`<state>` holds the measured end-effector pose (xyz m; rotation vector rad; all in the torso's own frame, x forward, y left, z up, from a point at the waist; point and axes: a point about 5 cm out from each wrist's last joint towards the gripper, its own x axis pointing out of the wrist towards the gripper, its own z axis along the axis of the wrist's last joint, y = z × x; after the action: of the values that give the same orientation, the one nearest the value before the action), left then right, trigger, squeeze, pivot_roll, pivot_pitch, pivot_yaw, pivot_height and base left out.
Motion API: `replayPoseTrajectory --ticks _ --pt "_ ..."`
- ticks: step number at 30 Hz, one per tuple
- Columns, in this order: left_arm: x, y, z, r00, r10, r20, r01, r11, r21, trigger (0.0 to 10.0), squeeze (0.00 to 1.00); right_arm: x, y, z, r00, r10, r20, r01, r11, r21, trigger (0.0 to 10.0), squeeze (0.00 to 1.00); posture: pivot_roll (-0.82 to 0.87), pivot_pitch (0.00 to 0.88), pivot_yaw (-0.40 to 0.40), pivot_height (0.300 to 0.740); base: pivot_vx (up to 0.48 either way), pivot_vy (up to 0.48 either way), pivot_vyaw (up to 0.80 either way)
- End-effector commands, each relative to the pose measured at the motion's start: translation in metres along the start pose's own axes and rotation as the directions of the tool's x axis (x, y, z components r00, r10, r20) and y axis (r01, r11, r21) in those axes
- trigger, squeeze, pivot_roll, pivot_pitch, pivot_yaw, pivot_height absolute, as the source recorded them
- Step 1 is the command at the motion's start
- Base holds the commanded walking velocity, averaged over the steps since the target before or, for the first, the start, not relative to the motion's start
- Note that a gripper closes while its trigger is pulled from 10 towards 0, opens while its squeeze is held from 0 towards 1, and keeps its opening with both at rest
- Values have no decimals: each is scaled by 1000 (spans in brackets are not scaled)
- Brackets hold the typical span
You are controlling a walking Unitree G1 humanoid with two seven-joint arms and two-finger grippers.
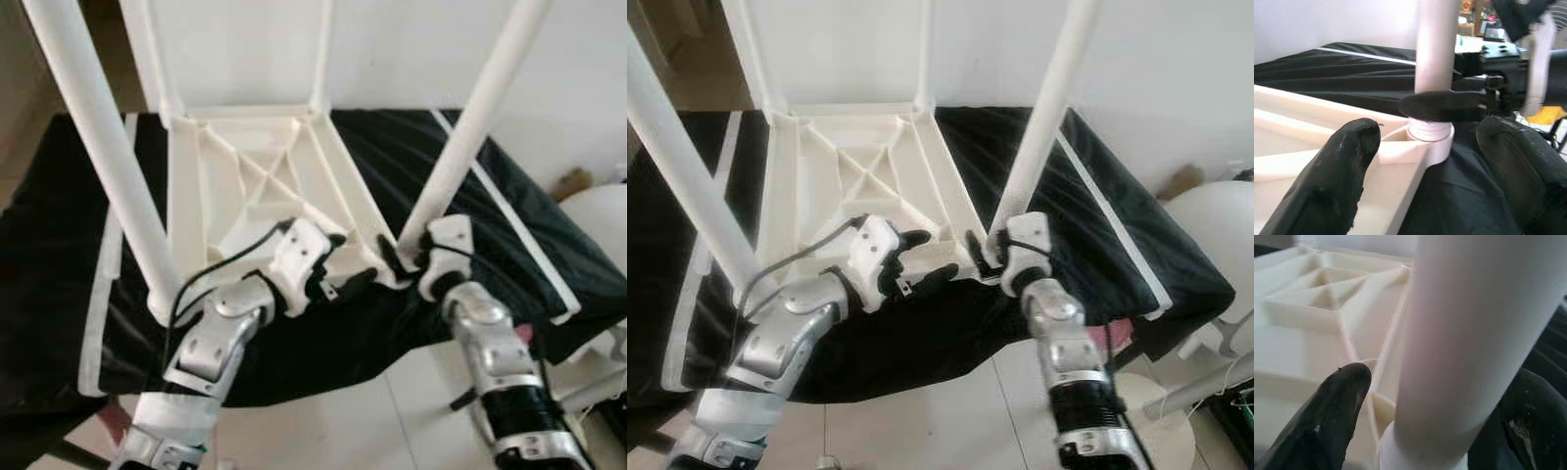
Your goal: Building children table
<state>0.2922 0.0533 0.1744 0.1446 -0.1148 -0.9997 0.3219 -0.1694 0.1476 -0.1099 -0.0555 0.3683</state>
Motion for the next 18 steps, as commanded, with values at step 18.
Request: replayPoseTrajectory --ticks 18 --pt "3 -1 14 998 -65 3 65 996 53 10000 0 20 -14 -11 920 362 -152 -374 925 -62 10000 0 85 0 -27 740 0 0 0"
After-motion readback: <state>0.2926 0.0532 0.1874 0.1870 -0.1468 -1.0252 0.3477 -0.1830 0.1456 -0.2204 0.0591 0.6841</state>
